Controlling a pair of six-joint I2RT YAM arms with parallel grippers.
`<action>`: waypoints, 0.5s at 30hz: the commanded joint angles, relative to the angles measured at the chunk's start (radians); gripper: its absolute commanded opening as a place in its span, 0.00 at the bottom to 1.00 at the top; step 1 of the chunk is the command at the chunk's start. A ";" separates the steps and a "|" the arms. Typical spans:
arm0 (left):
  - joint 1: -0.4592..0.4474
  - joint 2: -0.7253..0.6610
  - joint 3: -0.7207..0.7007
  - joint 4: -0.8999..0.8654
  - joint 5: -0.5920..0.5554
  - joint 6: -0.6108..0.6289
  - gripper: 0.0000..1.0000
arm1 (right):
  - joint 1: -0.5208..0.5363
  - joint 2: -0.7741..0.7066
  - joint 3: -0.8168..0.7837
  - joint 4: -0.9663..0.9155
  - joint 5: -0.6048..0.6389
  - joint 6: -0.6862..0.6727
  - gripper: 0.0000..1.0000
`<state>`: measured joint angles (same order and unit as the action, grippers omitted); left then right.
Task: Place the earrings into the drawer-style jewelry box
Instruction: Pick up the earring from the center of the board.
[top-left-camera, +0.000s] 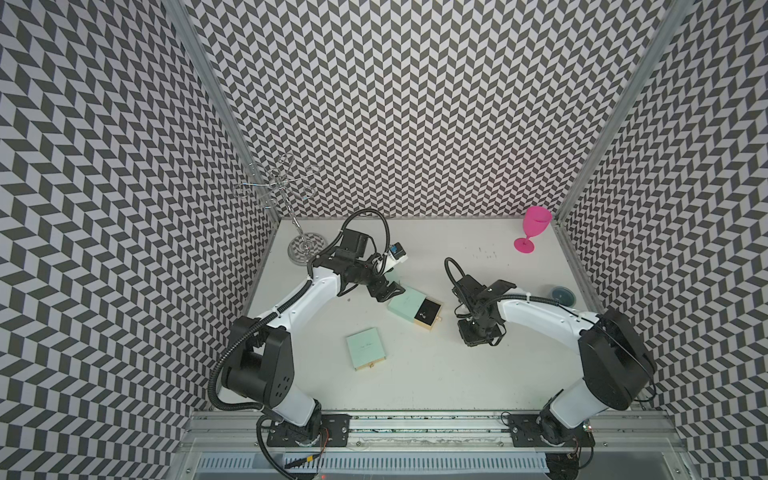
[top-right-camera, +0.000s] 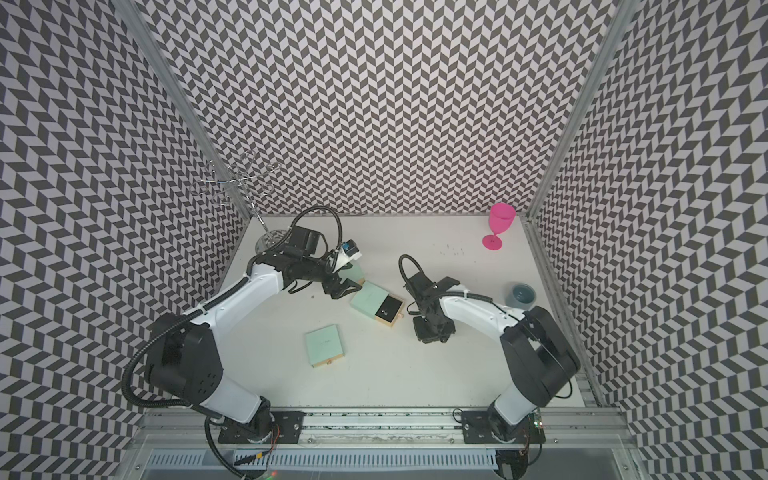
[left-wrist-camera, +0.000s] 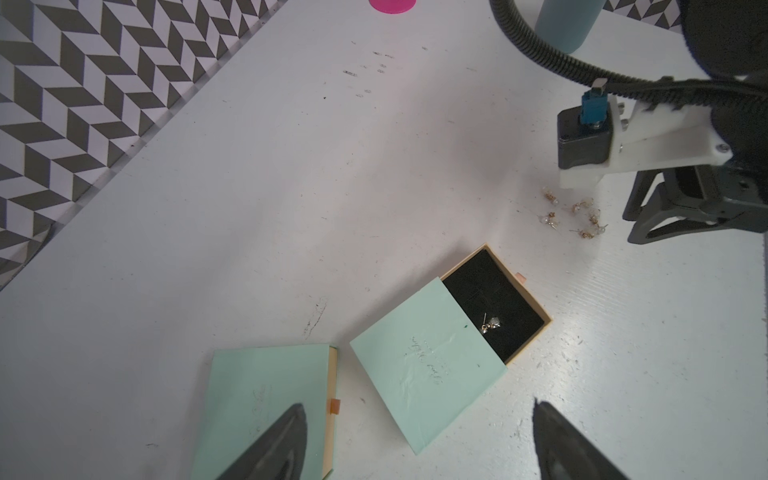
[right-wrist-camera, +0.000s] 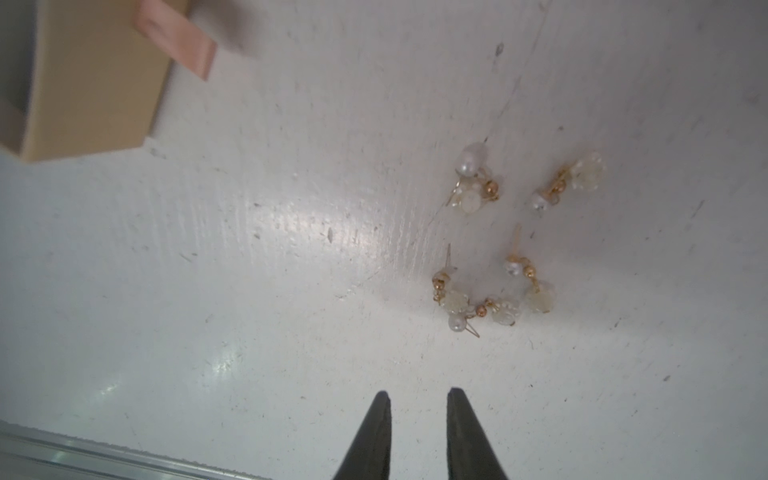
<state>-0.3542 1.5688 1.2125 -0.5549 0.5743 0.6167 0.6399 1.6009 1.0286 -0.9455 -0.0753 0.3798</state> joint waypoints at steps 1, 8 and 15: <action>-0.009 -0.035 0.038 -0.027 0.029 0.026 0.86 | 0.000 -0.004 -0.015 0.047 0.011 0.022 0.26; -0.012 -0.043 0.051 -0.057 0.049 0.031 0.86 | -0.003 0.036 -0.039 0.085 0.016 0.021 0.25; -0.016 -0.040 0.048 -0.092 0.108 0.041 0.86 | -0.016 0.075 -0.025 0.071 0.068 0.000 0.25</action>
<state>-0.3611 1.5597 1.2449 -0.6113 0.6308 0.6334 0.6323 1.6581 0.9936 -0.8841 -0.0452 0.3851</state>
